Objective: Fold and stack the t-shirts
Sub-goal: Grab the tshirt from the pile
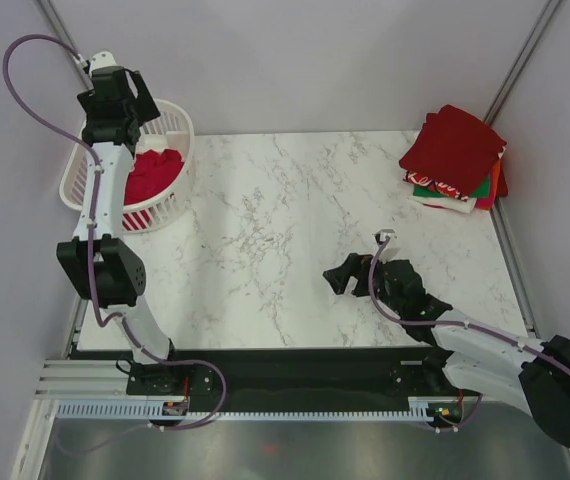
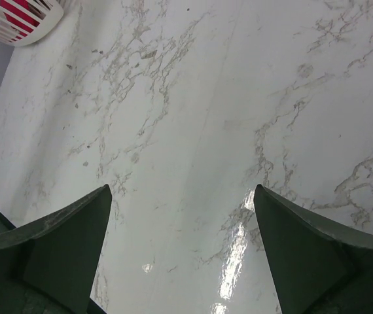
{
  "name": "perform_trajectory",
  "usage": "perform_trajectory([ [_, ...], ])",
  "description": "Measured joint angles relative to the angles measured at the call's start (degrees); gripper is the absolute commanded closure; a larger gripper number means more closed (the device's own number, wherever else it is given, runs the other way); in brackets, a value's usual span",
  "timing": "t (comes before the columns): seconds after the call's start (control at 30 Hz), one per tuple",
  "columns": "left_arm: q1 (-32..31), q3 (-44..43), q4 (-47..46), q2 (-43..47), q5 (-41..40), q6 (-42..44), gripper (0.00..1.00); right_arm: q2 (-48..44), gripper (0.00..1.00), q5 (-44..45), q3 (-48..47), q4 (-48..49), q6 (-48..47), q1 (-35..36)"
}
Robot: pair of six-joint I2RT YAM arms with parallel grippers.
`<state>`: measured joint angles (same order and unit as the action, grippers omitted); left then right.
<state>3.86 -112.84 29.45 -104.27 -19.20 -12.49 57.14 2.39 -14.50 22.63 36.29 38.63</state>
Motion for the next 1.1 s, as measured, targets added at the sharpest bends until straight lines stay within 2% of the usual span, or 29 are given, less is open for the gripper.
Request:
perform_trajectory([
  [0.17, 2.69, -3.32, 0.02, -5.86, 0.85, -1.53, 0.06, 1.16, 0.02, 0.50, 0.04, 0.70, 0.17, 0.00],
  [0.47, 9.57, -5.44, -0.02, -12.35, 10.27, -9.53, 0.11, 5.38, 0.02, 0.46, -0.83, 0.02, 0.20, 0.00],
  [0.67, 11.87, -5.77, 0.22, -17.07, 10.82, -9.77, 0.15, 7.26, 0.02, 0.44, -2.16, 0.02, 0.20, 0.00],
  [0.9, 11.28, 0.68, 0.79, -18.23, 10.62, -11.43, 0.14, 7.98, 0.02, 0.44, -2.47, 0.02, 0.20, 0.00],
  [1.1, 12.70, 2.05, 2.32, -22.60, 12.39, -15.34, 0.11, 8.50, 0.02, 0.44, -2.60, -0.02, 0.20, 0.00],
])
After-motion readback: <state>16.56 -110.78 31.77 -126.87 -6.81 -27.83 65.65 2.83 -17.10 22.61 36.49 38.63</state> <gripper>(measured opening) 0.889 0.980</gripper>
